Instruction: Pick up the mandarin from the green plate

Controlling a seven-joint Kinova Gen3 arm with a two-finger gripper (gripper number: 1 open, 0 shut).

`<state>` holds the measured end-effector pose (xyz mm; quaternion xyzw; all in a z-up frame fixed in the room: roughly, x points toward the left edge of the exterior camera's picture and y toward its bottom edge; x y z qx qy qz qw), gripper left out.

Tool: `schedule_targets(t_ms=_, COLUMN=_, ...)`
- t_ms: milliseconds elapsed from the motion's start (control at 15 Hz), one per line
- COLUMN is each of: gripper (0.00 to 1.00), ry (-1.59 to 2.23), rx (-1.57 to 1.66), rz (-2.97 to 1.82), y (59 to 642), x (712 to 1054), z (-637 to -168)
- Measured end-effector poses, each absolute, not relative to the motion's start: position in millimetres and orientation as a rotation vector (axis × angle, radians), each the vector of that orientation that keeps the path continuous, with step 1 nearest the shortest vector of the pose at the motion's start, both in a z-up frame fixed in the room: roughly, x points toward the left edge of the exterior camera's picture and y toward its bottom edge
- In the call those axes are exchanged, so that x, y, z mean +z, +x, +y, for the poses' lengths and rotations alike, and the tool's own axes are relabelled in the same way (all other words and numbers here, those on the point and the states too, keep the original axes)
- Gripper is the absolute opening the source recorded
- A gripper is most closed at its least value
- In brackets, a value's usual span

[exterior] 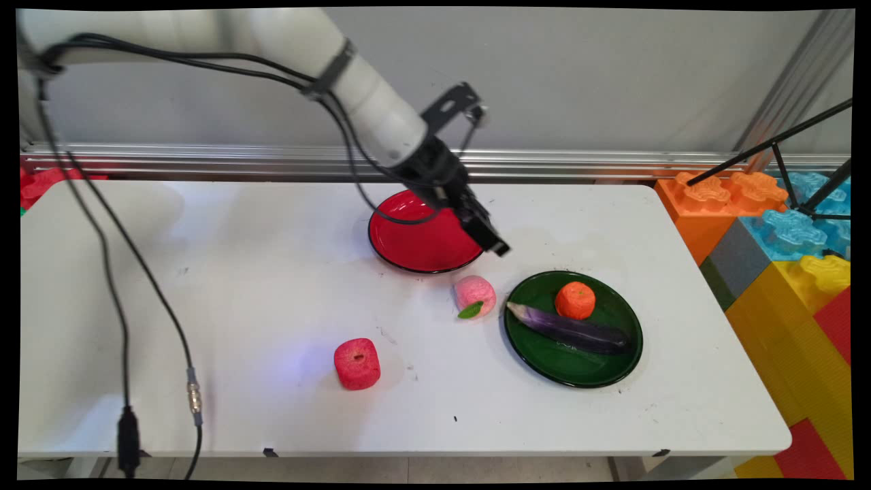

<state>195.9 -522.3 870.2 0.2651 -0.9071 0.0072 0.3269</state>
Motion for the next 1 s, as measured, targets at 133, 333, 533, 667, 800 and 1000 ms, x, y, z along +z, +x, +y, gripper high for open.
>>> schedule_targets(t_ms=133, gripper=1.0, ry=0.697, rx=-0.028, rz=-2.363, y=172.9, x=858.2, z=-529.6)
schedule_targets(t_ms=333, gripper=1.0, ry=0.688, rx=-0.061, rz=-2.353, y=141.2, x=836.0, z=-538.9)
schedule_targets(t_ms=533, gripper=1.0, ry=0.691, rx=-0.058, rz=-2.355, y=114.9, x=808.0, z=-550.1)
schedule_targets(t_ms=667, gripper=1.0, ry=0.699, rx=-0.057, rz=-2.355, y=103.9, x=795.4, z=-555.2)
schedule_targets(t_ms=800, gripper=1.0, ry=0.706, rx=-0.059, rz=-2.353, y=93.9, x=784.4, z=-559.6)
schedule_targets(t_ms=1000, gripper=1.0, ry=0.716, rx=-0.064, rz=-2.348, y=78.0, x=767.8, z=-565.9)
